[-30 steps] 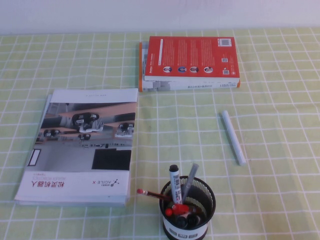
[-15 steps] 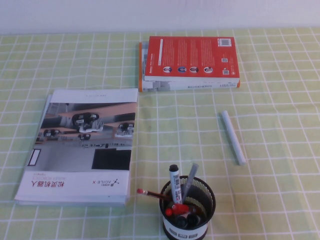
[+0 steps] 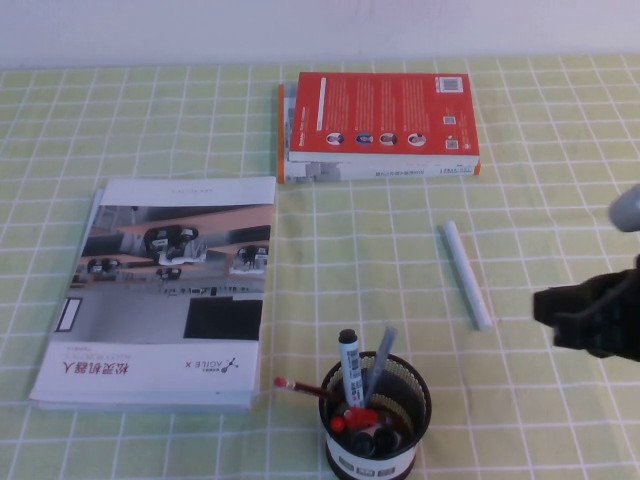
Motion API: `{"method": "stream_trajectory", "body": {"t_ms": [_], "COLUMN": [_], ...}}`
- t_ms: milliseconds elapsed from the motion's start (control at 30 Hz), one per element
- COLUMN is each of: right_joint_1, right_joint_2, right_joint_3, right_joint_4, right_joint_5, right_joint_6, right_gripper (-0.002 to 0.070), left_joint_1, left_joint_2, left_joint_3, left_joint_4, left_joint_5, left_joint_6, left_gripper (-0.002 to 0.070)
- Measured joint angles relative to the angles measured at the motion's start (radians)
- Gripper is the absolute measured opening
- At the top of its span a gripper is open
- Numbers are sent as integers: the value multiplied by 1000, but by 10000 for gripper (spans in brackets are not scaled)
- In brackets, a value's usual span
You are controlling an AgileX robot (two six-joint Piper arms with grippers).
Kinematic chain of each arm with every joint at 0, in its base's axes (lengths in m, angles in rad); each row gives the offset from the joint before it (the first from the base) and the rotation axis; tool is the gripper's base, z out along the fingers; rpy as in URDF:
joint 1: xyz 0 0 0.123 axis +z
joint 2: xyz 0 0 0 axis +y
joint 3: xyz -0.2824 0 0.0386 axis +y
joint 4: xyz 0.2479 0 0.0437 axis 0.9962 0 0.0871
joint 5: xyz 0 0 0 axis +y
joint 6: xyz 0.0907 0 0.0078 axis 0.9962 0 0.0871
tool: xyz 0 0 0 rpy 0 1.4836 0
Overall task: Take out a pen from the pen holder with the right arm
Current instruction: 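Take a marker out of the pen holder and lay it on the table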
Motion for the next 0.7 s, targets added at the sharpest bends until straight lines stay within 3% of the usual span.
{"method": "stream_trajectory", "body": {"t_ms": [267,367,533,700], "right_joint_1": [287,357,416,431], "right_joint_2": [180,221,253,271], "right_joint_3": [-41,-42,-42,-42], "right_joint_4": [122,186,290,358], "right_joint_5": [-224,-305,-403,-467], "right_joint_6": [0,0,-2,-2], "right_gripper": [21,99,305,365], "left_joint_1": [0,0,0,0], "left_joint_2": [0,0,0,0], "left_joint_3": [0,0,0,0], "left_joint_4": [0,0,0,0], "left_joint_5": [0,0,0,0], "left_joint_6": [0,0,0,0], "left_gripper": [-5,-5,-5,-5]}}
